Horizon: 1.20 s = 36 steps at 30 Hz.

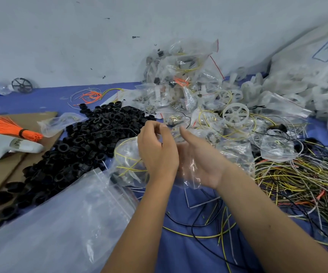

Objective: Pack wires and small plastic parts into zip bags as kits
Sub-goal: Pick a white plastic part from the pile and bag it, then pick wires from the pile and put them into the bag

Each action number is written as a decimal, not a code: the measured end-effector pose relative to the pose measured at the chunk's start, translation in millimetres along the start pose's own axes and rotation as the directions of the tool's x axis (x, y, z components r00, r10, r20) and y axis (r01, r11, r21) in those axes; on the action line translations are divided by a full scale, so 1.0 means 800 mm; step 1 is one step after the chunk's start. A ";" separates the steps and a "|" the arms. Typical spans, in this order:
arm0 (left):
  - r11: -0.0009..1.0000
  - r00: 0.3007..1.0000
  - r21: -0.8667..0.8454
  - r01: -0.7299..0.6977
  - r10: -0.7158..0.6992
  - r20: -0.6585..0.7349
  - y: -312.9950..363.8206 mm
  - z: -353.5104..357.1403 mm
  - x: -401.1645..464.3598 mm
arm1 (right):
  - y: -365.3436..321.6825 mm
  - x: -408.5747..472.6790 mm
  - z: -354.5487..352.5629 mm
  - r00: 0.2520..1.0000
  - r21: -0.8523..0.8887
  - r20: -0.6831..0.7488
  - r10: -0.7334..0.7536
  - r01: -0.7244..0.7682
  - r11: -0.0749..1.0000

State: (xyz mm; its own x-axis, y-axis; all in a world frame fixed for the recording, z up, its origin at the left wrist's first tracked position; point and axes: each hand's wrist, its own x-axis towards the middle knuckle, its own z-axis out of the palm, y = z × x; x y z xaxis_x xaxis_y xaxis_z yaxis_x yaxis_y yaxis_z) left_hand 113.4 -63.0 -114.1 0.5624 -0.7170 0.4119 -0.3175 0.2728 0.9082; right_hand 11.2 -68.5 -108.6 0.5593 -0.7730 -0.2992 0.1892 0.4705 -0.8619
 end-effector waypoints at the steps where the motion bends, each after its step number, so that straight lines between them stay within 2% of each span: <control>1: 1.000 1.000 -0.008 -0.003 0.002 -0.014 0.001 0.000 0.000 | 0.001 0.005 0.002 1.000 0.008 -0.016 0.011 -0.011 1.000; 5: 0.999 0.998 -0.027 -0.033 0.032 -0.052 0.001 0.002 -0.001 | 0.000 0.019 0.004 1.000 -0.027 -0.004 0.026 -0.026 0.999; 7: 0.999 0.999 -0.009 -0.035 0.034 -0.035 -0.004 0.005 -0.002 | -0.008 0.017 0.006 0.997 -0.161 -0.065 -0.043 0.032 0.986; 8: 1.000 1.000 0.000 -0.026 0.026 -0.015 -0.006 0.007 -0.003 | -0.012 0.015 0.006 0.982 -0.302 -0.138 -0.125 0.079 0.950; 10: 1.000 1.000 0.025 -0.002 0.001 0.021 -0.011 0.011 -0.006 | -0.018 0.012 0.002 0.908 -0.615 -0.246 -0.339 0.125 0.779; 12: 0.999 0.999 0.037 -0.013 0.012 0.043 -0.014 0.014 -0.009 | -0.018 0.011 -0.004 0.821 -0.776 -0.287 -0.493 0.103 0.622; 13: 0.999 0.997 0.026 -0.045 0.043 0.062 -0.014 0.016 -0.011 | -0.017 0.010 -0.006 0.800 -0.787 -0.297 -0.521 0.104 0.608; 15: 0.994 0.985 -0.030 -0.103 0.107 0.135 -0.010 0.020 -0.017 | -0.015 0.007 -0.009 0.828 -0.755 -0.291 -0.479 0.109 0.647; 17: 0.995 0.966 -0.062 -0.083 0.095 0.239 -0.010 0.025 -0.025 | -0.011 0.007 -0.015 0.857 -0.752 -0.289 -0.426 0.072 0.655; 18: 0.998 0.957 -0.040 -0.052 0.062 0.284 -0.012 0.028 -0.028 | -0.010 0.010 -0.021 0.845 -0.780 -0.306 -0.438 0.042 0.624; 21: 0.994 0.947 0.102 0.047 -0.077 0.312 -0.025 0.032 -0.025 | -0.012 0.016 -0.035 0.760 -0.868 -0.374 -0.531 -0.084 0.490; 23: 0.982 0.945 0.170 0.077 -0.126 0.301 -0.034 0.033 -0.018 | -0.019 0.016 -0.039 0.706 -0.908 -0.364 -0.607 -0.125 0.399; 25: 0.973 0.945 0.220 0.066 -0.132 0.299 -0.037 0.034 -0.015 | -0.033 0.013 -0.044 0.638 -0.916 -0.357 -0.682 -0.096 0.390; 27: 0.967 0.944 0.248 0.051 -0.128 0.306 -0.037 0.035 -0.017 | -0.051 0.010 -0.057 0.508 -0.930 -0.350 -0.787 -0.087 0.357; 29: 0.967 0.946 0.254 0.007 -0.089 0.311 -0.035 0.034 -0.022 | -0.071 0.006 -0.076 0.392 -0.946 -0.310 -0.866 -0.223 0.237; 30: 0.967 0.951 0.251 -0.038 -0.042 0.306 -0.033 0.033 -0.024 | -0.079 0.005 -0.088 0.386 -0.930 -0.297 -0.874 -0.323 0.174; 31: 0.965 0.955 0.246 -0.096 0.019 0.297 -0.030 0.032 -0.027 | -0.083 0.005 -0.099 0.411 -0.896 -0.312 -0.856 -0.428 0.121; 33: 0.949 0.944 0.238 -0.206 0.129 0.303 -0.022 0.032 -0.033 | -0.084 0.006 -0.119 0.514 -0.816 -0.402 -0.758 -0.577 0.042; 36: 0.919 0.910 0.293 -0.265 0.137 0.392 -0.017 0.036 -0.041 | -0.079 0.008 -0.133 0.563 -0.782 -0.447 -0.695 -0.623 -0.001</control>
State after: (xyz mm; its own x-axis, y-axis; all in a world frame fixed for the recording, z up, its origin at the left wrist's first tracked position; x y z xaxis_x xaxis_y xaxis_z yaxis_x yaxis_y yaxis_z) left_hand 77.4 -61.9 -141.9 0.1688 -0.8662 0.4703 -0.6644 0.2524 0.7034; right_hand -83.1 -148.0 -99.6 -0.1776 -0.9525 0.2474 -0.9799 0.1481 -0.1333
